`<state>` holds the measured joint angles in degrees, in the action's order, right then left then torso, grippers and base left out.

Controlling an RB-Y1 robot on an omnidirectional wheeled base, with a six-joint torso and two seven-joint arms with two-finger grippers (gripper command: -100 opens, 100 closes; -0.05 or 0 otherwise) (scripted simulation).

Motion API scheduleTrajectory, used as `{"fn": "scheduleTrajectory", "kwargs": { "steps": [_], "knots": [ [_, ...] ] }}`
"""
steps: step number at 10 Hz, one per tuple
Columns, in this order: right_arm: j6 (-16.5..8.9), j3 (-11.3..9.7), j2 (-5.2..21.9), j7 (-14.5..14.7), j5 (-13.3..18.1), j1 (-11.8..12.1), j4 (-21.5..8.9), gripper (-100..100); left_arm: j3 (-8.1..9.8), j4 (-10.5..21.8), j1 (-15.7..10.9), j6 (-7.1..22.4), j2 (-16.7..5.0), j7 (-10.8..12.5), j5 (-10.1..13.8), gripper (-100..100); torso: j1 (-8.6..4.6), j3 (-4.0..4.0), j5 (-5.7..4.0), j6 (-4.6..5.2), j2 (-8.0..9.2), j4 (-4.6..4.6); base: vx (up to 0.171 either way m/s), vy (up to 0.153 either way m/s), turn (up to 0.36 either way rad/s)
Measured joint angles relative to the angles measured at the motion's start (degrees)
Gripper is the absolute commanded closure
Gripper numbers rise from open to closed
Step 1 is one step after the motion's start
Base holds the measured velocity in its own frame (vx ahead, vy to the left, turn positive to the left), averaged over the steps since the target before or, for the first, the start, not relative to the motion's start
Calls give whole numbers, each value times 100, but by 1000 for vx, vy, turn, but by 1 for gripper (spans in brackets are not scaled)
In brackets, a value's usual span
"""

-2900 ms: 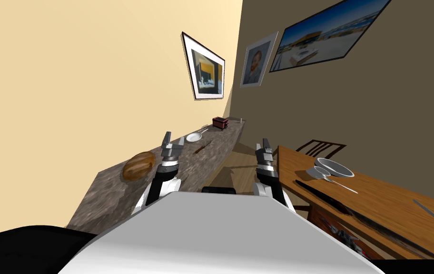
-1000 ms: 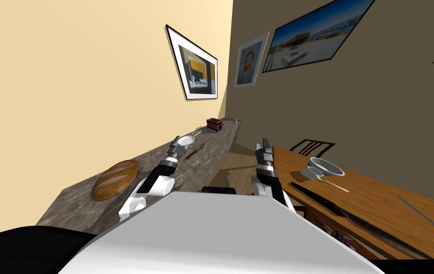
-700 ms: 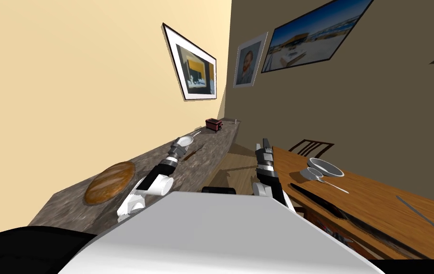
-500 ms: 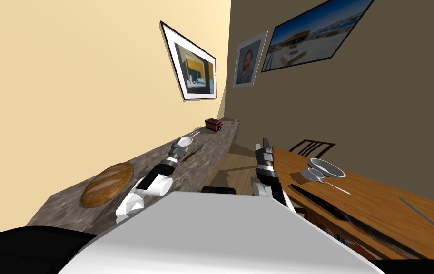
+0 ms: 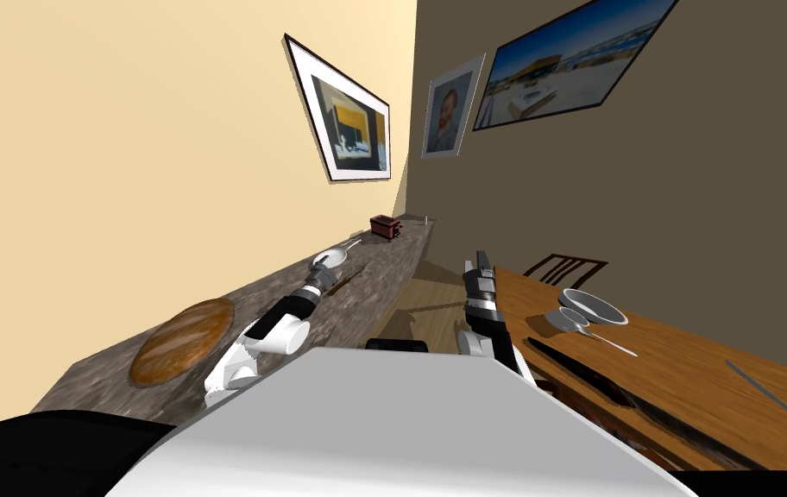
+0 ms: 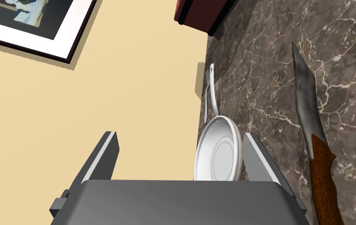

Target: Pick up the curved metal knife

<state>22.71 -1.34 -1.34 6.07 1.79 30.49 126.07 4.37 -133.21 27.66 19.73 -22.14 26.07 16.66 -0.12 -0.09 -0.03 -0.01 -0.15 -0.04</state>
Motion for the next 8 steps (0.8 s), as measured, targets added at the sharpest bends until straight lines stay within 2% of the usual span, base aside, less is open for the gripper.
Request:
{"fn": "scheduleTrajectory", "kwargs": {
  "steps": [7,8],
  "knots": [
    [0,0,0,0,0,0,0,0,121,60,-87,1010,-150,264,282,-100,4,1,1,0,3,0,47,-28,3],
    [0,0,0,0,0,0,0,0,176,85,-93,1155,-225,328,390,-100,-1,0,0,0,-1,0,57,-31,13]
  ]
}}
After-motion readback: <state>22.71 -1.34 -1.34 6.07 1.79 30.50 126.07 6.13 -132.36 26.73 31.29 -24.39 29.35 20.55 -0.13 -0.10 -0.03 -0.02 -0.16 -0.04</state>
